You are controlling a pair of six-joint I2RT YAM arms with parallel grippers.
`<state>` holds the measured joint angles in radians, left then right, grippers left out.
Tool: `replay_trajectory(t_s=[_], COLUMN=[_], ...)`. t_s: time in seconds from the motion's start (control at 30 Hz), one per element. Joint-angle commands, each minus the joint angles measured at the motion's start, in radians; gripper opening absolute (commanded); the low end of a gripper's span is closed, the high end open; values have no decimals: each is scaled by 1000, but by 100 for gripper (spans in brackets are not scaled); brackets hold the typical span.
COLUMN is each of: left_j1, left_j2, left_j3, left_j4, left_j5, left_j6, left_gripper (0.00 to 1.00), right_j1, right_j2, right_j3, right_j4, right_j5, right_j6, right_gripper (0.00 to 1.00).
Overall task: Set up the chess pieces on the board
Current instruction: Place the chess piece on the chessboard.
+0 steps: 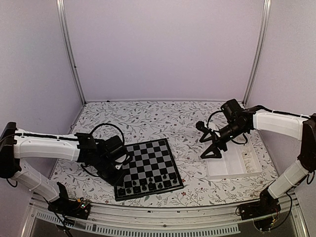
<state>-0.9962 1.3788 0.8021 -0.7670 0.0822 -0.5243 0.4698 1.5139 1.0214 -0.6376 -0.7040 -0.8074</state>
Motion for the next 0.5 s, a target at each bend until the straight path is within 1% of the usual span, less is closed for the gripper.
replay_trajectory(t_s=[0.0, 0.33, 0.47], left_j1=[15, 21, 20], left_j2=[17, -5, 10], left_j3=[-15, -27, -23], left_j4=[13, -5, -3], left_j5=[10, -7, -10], left_j6=[14, -5, -5], left_gripper=[6, 7, 15], right_j1=[-4, -5, -4], right_j2=[16, 21, 21], right_j3=[-7, -6, -6], right_j4=[10, 8, 7], right_j5=[8, 5, 5], right_j6=[-1, -2, -1], right_gripper=[99, 99, 99])
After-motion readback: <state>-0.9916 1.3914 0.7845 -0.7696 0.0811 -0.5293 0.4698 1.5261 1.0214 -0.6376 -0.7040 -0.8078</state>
